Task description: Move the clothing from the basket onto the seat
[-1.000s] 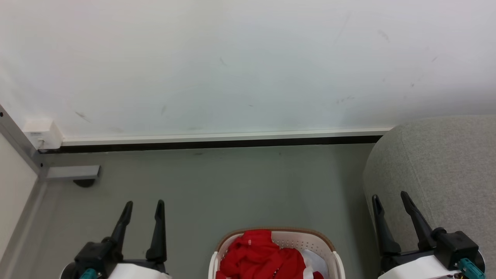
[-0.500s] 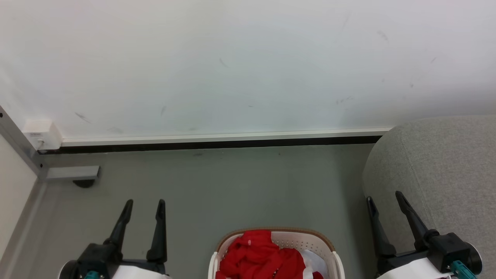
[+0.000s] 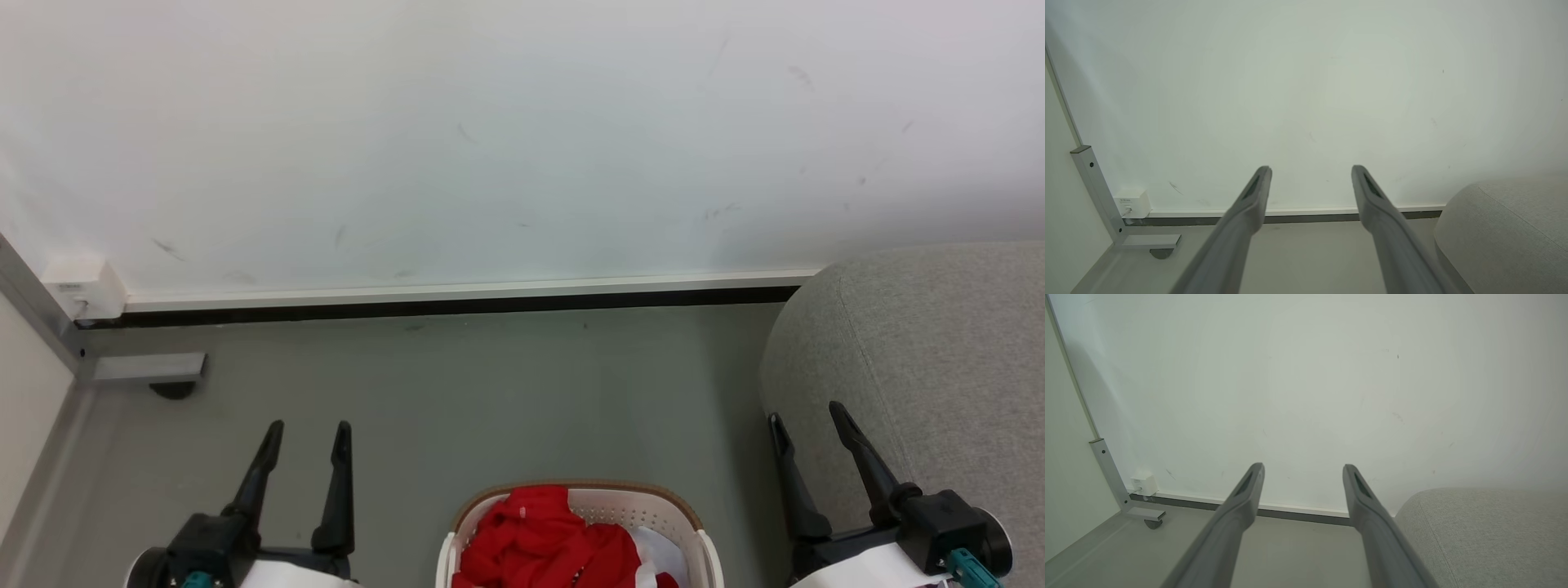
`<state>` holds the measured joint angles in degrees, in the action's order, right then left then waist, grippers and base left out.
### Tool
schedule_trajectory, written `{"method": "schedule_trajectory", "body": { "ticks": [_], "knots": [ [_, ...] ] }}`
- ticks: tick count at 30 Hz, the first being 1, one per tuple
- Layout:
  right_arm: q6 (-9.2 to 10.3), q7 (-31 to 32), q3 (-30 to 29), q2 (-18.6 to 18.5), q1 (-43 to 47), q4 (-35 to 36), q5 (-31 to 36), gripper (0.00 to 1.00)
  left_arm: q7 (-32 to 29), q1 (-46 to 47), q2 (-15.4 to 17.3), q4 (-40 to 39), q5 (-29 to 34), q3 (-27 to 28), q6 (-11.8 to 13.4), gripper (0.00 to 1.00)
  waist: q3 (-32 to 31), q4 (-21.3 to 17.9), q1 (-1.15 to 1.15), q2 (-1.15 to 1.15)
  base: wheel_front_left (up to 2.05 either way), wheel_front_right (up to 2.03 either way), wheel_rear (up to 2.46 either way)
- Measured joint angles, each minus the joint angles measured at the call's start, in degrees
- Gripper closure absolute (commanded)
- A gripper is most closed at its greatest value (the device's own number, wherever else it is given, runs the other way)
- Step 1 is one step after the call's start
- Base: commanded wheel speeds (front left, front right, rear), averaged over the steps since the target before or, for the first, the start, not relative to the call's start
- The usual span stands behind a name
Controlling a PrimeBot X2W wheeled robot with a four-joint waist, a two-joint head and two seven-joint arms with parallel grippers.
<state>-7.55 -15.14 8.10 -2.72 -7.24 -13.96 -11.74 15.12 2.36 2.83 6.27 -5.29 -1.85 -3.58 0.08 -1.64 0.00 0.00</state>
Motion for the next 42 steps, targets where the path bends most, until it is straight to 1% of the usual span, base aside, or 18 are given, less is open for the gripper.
{"method": "schedule_trajectory", "body": {
  "ticks": [7,12,18,23,29,34,40,42],
  "knots": [
    [0.00,0.0,0.2,0.0,-0.3,-0.2,-0.4,0.00,0.0,0.0,0.0,0.2,-0.8,-0.4,0.1,0.00,0.2,-0.5,0.00,0.00,0.00,0.00,0.00],
    [0.00,0.0,-0.2,0.0,-1.2,-0.3,-1.4,0.00,0.0,0.2,0.0,0.4,-1.0,-1.0,-0.1,0.00,0.7,-1.5,0.00,0.00,0.00,0.00,0.00],
    [0.00,0.0,-1.2,0.0,-2.2,0.4,-0.8,0.00,0.0,1.3,0.0,1.1,-1.4,-1.8,-0.4,0.00,2.3,-3.7,0.00,0.00,0.00,0.00,0.00],
    [0.00,0.0,-1.9,0.0,-3.6,1.2,-0.8,0.00,0.0,2.8,0.0,3.2,-1.4,-3.3,-1.0,0.00,4.0,-6.4,0.00,0.00,0.00,0.00,0.00],
    [0.00,0.0,-3.2,0.0,-5.6,2.4,-0.2,0.00,0.0,6.0,-0.1,8.5,-0.6,-5.7,-1.8,0.00,6.7,-10.0,0.00,0.00,0.00,0.00,0.00],
    [0.00,0.0,-4.3,-0.1,-7.7,3.7,-0.2,0.00,0.0,9.5,0.1,14.9,1.3,-7.2,-2.1,0.00,9.4,-12.9,0.00,0.00,0.00,0.00,0.00],
    [0.00,0.0,-4.6,-0.3,-9.8,6.0,-0.4,0.00,0.0,15.8,2.0,24.5,5.0,-11.6,-2.9,0.00,13.2,-15.4,0.01,0.00,0.00,0.00,0.00],
    [0.00,0.0,-5.0,-0.4,-10.4,6.8,-0.5,0.00,-1.3,18.3,2.6,28.5,6.1,-13.3,-3.0,0.00,14.7,-16.0,0.01,0.00,0.00,0.00,0.00]
  ]
}}
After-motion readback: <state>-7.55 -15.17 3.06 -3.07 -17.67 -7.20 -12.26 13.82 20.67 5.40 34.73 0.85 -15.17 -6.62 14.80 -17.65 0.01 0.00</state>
